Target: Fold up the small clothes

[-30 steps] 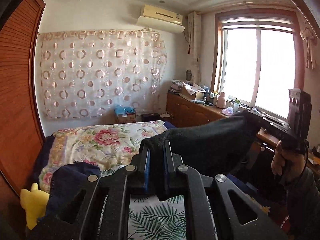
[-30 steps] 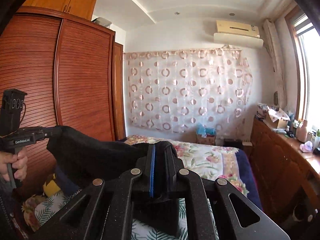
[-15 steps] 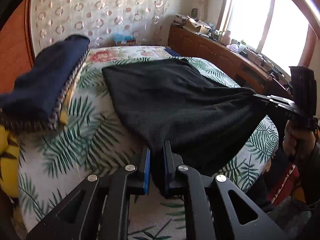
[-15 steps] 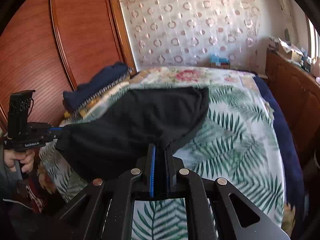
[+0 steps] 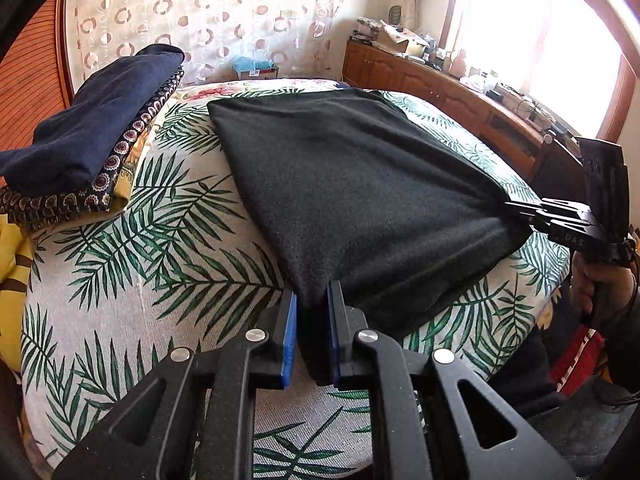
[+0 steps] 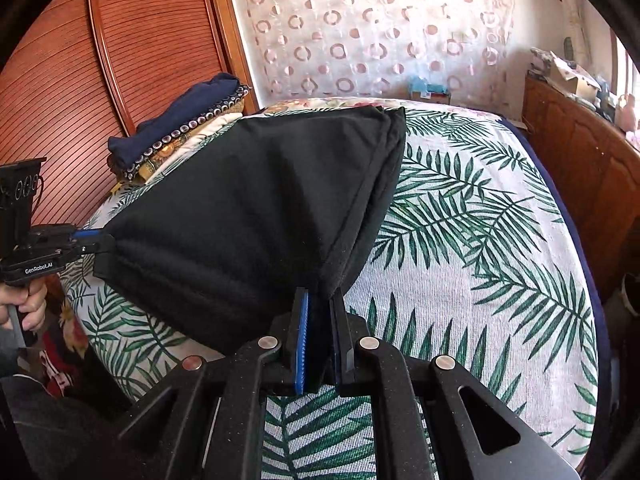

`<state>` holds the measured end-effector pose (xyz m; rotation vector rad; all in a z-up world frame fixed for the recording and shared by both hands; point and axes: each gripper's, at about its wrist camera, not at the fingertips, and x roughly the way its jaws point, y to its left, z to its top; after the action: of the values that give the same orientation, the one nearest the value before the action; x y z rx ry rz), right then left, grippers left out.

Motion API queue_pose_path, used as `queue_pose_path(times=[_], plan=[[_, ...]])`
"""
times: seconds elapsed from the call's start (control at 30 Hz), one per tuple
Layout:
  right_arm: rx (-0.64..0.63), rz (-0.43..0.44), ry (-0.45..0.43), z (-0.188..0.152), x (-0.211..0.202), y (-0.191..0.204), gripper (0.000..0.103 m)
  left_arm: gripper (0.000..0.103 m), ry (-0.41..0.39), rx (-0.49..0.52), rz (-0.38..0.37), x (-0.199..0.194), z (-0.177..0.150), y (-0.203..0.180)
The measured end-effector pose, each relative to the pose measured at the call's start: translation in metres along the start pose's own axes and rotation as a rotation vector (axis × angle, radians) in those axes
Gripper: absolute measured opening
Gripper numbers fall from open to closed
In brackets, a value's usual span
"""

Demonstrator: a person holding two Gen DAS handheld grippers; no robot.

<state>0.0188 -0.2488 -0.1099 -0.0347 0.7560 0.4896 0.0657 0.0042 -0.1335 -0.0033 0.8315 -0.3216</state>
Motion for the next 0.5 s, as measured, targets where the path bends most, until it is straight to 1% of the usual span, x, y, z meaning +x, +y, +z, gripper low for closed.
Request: queue_pose_path(times=[0.1, 0.2, 0.27, 0.3, 0.5], plan=[[-0.002, -0.006, 0.000, -0.005, -0.001, 0.001, 0.009, 0.017, 0.011, -0.015, 0.001, 0.003, -0.002, 0.003], [0.002, -0.005, -0.001, -0.006, -0.001, 0.002, 0.009, 0.024, 0.023, -0.025, -0.003, 0.004, -0.004, 0.004], [0.008, -0.006, -0.001, -0.007, -0.002, 0.002, 0.009, 0.041, 0.040, -0.024, -0.009, 0.005, -0.007, 0.004], [0.010, -0.007, 0.000, -0.008, -0.001, 0.002, 0.009, 0.043, 0.048, -0.023, -0.017, 0.006, -0.009, 0.003], [0.011, -0.013, -0.004, -0.010, -0.002, 0.002, 0.016, 0.043, 0.030, -0.029, -0.008, 0.005, -0.013, 0.002]])
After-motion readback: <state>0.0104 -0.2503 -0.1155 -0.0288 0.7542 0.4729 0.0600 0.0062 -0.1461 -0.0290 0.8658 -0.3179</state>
